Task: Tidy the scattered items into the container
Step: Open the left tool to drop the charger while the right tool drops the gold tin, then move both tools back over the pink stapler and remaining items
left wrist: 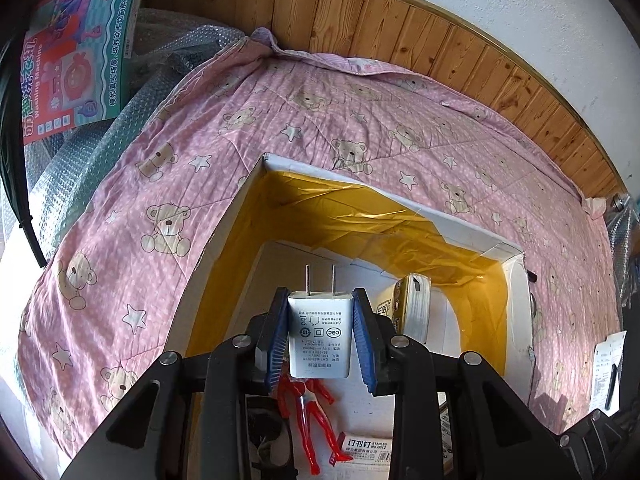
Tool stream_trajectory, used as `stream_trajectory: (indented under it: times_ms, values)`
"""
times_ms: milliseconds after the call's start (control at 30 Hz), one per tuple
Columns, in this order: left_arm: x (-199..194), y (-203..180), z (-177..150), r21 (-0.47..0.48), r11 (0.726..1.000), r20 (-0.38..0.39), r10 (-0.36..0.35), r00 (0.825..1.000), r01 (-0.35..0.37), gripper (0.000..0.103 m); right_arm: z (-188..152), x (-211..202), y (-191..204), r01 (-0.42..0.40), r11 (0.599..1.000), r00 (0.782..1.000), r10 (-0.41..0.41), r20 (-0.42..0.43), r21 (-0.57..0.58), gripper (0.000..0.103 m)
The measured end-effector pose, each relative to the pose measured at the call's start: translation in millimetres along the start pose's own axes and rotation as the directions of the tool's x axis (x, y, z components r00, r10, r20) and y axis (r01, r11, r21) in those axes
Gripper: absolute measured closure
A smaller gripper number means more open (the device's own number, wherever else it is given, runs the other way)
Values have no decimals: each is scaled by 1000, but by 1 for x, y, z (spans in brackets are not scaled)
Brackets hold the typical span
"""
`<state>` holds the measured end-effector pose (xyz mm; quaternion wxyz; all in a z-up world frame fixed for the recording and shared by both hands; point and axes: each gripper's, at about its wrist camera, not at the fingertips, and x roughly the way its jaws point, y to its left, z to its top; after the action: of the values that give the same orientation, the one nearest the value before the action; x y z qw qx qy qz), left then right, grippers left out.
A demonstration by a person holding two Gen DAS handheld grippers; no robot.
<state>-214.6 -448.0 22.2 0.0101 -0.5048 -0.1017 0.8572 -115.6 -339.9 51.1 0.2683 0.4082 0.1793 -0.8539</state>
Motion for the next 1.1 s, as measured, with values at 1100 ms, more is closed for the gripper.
stream_trajectory:
  times_ms: [1100]
  values:
    - [-151,-46,-41,16,991,208,-131,969,131,68,-56,-131,-5,-190,966,968,154,198,175,49]
